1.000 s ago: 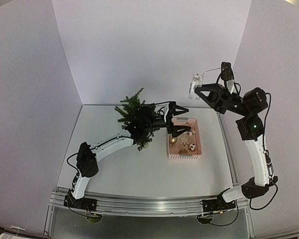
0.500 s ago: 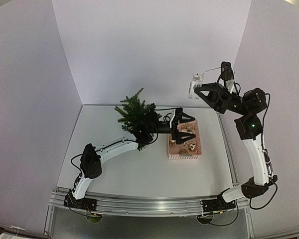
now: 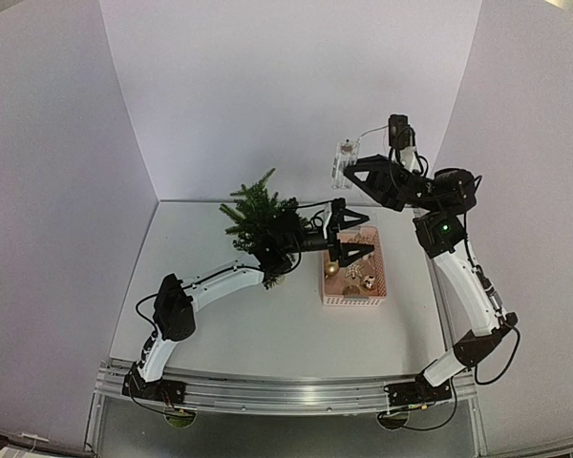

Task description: Decorate the small christmas tree

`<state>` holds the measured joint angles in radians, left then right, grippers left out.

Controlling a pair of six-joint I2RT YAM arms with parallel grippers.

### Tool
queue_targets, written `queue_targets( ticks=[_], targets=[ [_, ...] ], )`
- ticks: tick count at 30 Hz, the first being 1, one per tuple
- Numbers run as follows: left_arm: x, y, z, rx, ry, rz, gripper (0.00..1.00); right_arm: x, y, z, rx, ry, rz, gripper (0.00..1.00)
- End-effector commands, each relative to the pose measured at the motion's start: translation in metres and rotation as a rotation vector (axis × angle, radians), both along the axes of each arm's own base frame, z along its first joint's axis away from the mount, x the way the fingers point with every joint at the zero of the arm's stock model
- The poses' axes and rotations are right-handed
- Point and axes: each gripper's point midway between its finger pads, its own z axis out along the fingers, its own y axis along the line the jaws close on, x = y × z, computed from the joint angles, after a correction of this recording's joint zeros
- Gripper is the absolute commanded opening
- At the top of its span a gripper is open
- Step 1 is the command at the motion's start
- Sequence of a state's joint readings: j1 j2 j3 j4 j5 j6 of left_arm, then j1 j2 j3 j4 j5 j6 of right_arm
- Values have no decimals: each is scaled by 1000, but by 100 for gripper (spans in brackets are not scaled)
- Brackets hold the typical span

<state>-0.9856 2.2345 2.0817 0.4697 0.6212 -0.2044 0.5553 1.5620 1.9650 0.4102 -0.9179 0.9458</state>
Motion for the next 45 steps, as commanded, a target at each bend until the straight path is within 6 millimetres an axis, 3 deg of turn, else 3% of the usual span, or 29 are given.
queue_targets(
  ticks=[1,4,9,11,13,17,22,28,35,40,42,45],
  targets=[
    [-8,15,27,-55,-58,-12,86,-21,-10,16,58,-84,7,6],
    [-11,15,22,-38,-56,-27,68,-20,-8,16,62,-84,9,6],
    [-13,14,22,-35,-64,-40,20,-20,-6,16,68,-79,12,5],
    [-11,14,25,-42,-66,-30,7,-20,-5,15,68,-76,13,5],
    [-10,16,29,-49,-63,-24,1,-21,-6,14,67,-74,12,5],
    [-6,31,42,-53,-70,-5,0,-34,-12,12,55,-85,24,4],
    [8,77,94,-62,-176,82,0,-68,-28,-2,9,-124,50,6],
    [26,136,152,-62,-481,328,0,-76,-32,-37,-84,-87,20,7],
    [19,188,202,-31,-903,620,0,-65,-19,-73,-181,-18,71,6],
    [50,248,230,70,-1006,898,0,-45,-5,-105,-244,44,78,5],
    [65,278,231,127,-1007,995,0,-34,1,-120,-272,65,53,5],
    [80,320,216,249,-999,1100,0,-16,9,-152,-319,133,24,3]
  ],
)
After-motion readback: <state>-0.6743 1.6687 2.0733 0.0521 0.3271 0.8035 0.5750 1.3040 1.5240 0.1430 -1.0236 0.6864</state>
